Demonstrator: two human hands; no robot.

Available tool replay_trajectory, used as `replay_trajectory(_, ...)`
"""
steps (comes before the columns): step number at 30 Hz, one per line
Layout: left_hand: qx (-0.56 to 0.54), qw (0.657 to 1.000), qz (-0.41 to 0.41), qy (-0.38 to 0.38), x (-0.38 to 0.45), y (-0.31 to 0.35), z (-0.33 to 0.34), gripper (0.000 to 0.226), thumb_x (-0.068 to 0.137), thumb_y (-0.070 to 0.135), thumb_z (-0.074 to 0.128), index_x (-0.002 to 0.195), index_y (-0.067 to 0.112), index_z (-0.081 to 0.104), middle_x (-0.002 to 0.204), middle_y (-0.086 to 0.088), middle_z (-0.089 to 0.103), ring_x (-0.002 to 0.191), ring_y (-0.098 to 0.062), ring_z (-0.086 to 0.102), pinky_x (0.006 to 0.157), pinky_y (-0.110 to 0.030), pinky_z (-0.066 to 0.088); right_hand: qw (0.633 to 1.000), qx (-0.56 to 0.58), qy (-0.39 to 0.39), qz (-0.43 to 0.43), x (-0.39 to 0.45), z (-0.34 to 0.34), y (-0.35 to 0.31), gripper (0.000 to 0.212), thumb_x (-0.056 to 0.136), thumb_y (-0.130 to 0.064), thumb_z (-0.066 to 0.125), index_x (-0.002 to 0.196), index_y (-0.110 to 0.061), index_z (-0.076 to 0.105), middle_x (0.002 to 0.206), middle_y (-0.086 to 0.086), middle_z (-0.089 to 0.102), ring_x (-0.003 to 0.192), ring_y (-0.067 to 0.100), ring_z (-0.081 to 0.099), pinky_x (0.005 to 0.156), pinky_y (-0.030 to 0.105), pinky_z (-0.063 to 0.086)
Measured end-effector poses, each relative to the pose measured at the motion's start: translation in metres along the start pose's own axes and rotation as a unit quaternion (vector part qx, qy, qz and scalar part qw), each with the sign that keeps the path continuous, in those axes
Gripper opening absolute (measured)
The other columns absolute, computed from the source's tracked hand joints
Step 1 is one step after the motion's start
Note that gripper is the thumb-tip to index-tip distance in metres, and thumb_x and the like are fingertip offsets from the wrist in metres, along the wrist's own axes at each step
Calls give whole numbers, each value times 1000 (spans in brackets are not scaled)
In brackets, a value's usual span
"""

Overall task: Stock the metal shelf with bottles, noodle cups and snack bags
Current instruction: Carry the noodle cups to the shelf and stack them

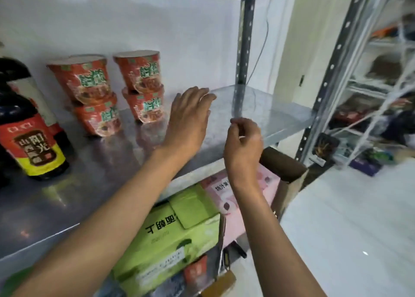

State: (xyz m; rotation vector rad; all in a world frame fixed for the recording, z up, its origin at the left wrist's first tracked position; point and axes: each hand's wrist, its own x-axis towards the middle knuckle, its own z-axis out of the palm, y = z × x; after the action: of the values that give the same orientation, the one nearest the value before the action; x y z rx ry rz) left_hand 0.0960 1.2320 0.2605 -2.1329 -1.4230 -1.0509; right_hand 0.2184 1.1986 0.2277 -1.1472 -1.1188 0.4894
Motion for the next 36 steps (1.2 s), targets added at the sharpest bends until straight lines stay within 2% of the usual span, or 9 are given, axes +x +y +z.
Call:
replay_trajectory(3, -93, 994, 50, 5, -19, 37, -1, 36, 86, 2, 64, 121, 6, 61, 128, -13, 60, 125, -36, 49, 104, -53, 38, 995, -50, 84, 11, -40, -54, 1, 16, 92, -13, 54, 103, -18, 65, 102, -2, 64, 92, 4, 58, 84, 19, 45)
replay_trajectory(7, -202, 977, 63, -34, -59, 105, -3, 35, 90, 6, 58, 125, 12, 60, 132, -8, 58, 129, -31, 44, 111, -47, 33, 974, -155, 167, 17, -101, -127, -7, 12, 93, -15, 53, 99, -20, 62, 102, -2, 62, 93, 7, 56, 80, 18, 44)
replay_trajectory(10, -271, 950, 132, -80, -98, 172, -6, 35, 89, 13, 53, 123, 12, 60, 131, -9, 58, 129, -31, 44, 112, -50, 31, 949, -207, 234, 33, -152, -182, -22, 11, 94, -17, 53, 99, -25, 59, 103, -5, 61, 94, 9, 58, 82, 24, 47)
replay_trajectory(15, -361, 891, 235, -142, -171, 289, -26, 34, 95, 15, 56, 130, 15, 56, 138, -7, 54, 136, -31, 38, 113, -51, 29, 894, -267, 352, 69, -243, -273, -48, 18, 96, -16, 53, 110, -17, 63, 106, -7, 60, 96, 9, 58, 84, 21, 47)
replay_trajectory(19, -428, 829, 307, -190, -239, 385, -69, 34, 97, 15, 57, 131, 16, 55, 140, -7, 52, 137, -29, 39, 117, -48, 26, 842, -297, 438, 107, -327, -347, -75, 18, 95, -16, 53, 110, -18, 63, 107, -7, 61, 98, 6, 58, 84, 18, 45)
replay_trajectory(25, -493, 746, 384, -232, -348, 497, -140, 33, 92, 12, 66, 124, 17, 61, 133, -4, 59, 129, -27, 49, 111, -43, 34, 758, -290, 562, 162, -460, -436, -120, 17, 97, -17, 53, 111, -22, 62, 110, -9, 60, 99, 5, 58, 86, 16, 45)
replay_trajectory(30, -547, 637, 453, -298, -455, 574, -213, 26, 94, 4, 59, 118, 11, 63, 130, -7, 60, 129, -29, 47, 110, -41, 34, 675, -290, 647, 205, -600, -501, -148, 20, 95, -17, 53, 110, -21, 64, 107, -10, 62, 98, 2, 58, 86, 21, 46)
replay_trajectory(36, -566, 516, 532, -360, -592, 638, -298, 27, 94, 4, 58, 119, 11, 62, 127, -5, 61, 123, -26, 49, 104, -39, 38, 549, -308, 731, 265, -776, -549, -172, 18, 94, -14, 54, 107, -19, 65, 105, -7, 62, 92, 0, 57, 79, 19, 45)
